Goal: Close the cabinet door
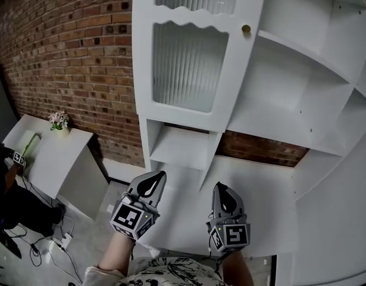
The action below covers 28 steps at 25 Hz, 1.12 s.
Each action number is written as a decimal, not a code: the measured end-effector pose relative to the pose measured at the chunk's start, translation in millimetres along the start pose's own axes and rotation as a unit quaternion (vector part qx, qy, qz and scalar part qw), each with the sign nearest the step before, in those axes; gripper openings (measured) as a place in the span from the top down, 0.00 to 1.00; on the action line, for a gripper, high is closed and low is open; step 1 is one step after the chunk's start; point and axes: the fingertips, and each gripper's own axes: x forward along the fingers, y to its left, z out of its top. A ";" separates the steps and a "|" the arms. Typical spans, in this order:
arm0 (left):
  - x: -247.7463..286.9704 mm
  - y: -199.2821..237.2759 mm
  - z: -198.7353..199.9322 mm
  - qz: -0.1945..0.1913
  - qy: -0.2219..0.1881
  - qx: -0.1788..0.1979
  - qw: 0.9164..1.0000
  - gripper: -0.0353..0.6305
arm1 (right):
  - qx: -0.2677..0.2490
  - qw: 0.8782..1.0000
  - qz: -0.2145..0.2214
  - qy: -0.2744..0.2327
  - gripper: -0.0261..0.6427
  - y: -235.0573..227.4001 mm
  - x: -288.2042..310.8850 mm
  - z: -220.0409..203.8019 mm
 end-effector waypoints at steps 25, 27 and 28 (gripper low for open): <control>-35.5 28.1 -29.2 -0.007 0.024 -0.020 0.999 0.93 | 0.006 0.999 0.015 0.045 0.95 63.7 17.2 -15.5; -35.2 28.2 -30.1 -0.008 0.025 -0.021 0.999 0.93 | 0.005 0.999 0.015 0.047 0.95 63.9 18.2 -16.7; -35.3 28.4 -30.5 -0.008 0.025 -0.022 0.999 0.93 | 0.004 0.999 0.015 0.048 0.95 64.2 18.4 -17.3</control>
